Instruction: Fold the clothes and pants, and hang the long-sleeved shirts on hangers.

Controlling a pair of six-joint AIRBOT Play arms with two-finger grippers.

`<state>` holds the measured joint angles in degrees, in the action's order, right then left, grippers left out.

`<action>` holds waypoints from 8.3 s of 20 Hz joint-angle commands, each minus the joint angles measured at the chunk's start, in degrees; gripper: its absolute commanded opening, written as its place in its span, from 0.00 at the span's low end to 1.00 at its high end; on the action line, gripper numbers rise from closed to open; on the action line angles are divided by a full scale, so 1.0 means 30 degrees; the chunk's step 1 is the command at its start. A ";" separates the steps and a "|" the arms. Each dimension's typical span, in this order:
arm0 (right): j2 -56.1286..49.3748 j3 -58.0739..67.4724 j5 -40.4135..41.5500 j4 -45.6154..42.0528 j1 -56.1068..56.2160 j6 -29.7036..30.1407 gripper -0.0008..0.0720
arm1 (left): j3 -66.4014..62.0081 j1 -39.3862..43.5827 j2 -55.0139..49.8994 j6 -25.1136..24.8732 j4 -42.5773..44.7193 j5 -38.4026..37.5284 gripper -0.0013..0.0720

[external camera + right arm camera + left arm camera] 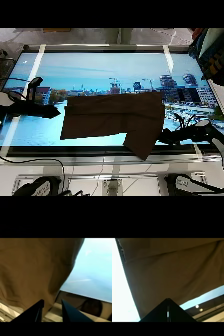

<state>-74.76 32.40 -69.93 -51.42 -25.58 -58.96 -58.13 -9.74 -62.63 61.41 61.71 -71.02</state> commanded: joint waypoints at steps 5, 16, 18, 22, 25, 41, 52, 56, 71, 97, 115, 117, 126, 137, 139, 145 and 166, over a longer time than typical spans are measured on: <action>0.0095 -0.2477 0.3162 0.2645 0.0481 0.1144 0.35 | 0.1319 -0.0007 0.0029 0.1137 -0.0015 -0.0131 0.03; 0.0197 -0.2645 0.3468 0.3300 0.1872 0.1188 0.04 | 0.7468 -0.2492 0.0852 0.2987 0.0000 0.3162 0.50; 0.0197 -0.2645 0.3300 0.3293 0.1872 0.1188 0.04 | 0.8072 -0.3541 0.0823 0.2980 -0.0015 0.3810 0.50; 0.0197 -0.2645 0.3038 0.3293 0.1872 0.1188 0.04 | 0.8291 -0.4940 0.0474 0.2951 -0.0131 0.3840 0.74; 0.0197 -0.2645 0.3016 0.3286 0.1872 0.1188 0.04 | 0.8291 -0.4845 -0.0517 0.2579 -0.0277 0.3840 0.63; 0.3424 0.1807 -0.0860 0.3293 0.1872 0.0940 0.04 | 0.5348 -0.4881 -0.1399 -0.2200 -0.6448 0.1741 0.03; 0.5413 0.3643 1.3559 0.7431 0.5333 0.0109 0.04 | 0.3687 0.0007 -0.0423 -0.2317 -1.0608 1.4593 0.03; 0.1472 0.5880 1.6757 0.7431 0.6674 -0.0204 0.04 | 0.3519 0.2506 -0.3242 -0.2186 -1.1358 1.9067 0.03; -0.5391 1.0346 1.6014 0.6295 0.6652 -0.0648 0.75 | -0.0466 0.3453 -0.9085 -0.2113 -1.3755 1.9205 0.88; -0.3985 1.1519 0.5486 0.2353 0.3315 -0.0517 0.67 | -0.5559 -0.1341 -1.4834 -0.1333 -1.0222 0.3045 0.92; -0.4014 1.2626 1.0484 0.4211 1.2968 -0.2871 0.04 | -0.8633 -0.0787 -0.7395 -0.1253 -0.9005 -0.4408 0.03; -0.4233 1.3027 1.2203 0.4153 1.4965 -0.3293 0.03 | -0.8633 -0.0823 -0.5894 -0.0969 -0.6987 -0.5384 0.03; -0.9056 1.6779 1.3100 0.3883 2.2586 -0.7817 0.03 | -0.8626 -0.0838 -0.3891 0.0029 -0.6069 -0.5464 0.03; -0.9253 1.6801 1.2502 0.2397 2.2819 -0.7985 0.04 | -0.8597 0.0168 -0.5442 0.0051 -0.8102 -0.3271 0.03; -0.8765 1.6801 1.1307 0.1698 2.0903 -0.7985 0.04 | -0.8590 0.1450 -0.5872 0.0044 -0.9508 -0.1472 0.03; -0.6543 1.6801 0.6783 -0.0197 1.3588 -0.7992 0.04 | -0.8590 0.8699 -0.8306 0.0036 -0.9894 0.6768 0.03; -0.8779 1.6793 0.0954 -0.1392 0.5807 -0.6965 0.82 | -0.8597 1.3311 -1.1395 -0.0029 -0.9602 1.2932 0.98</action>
<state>-96.82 82.78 -63.16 -60.84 -7.97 -80.12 -83.90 33.06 -97.36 61.34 32.91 -27.44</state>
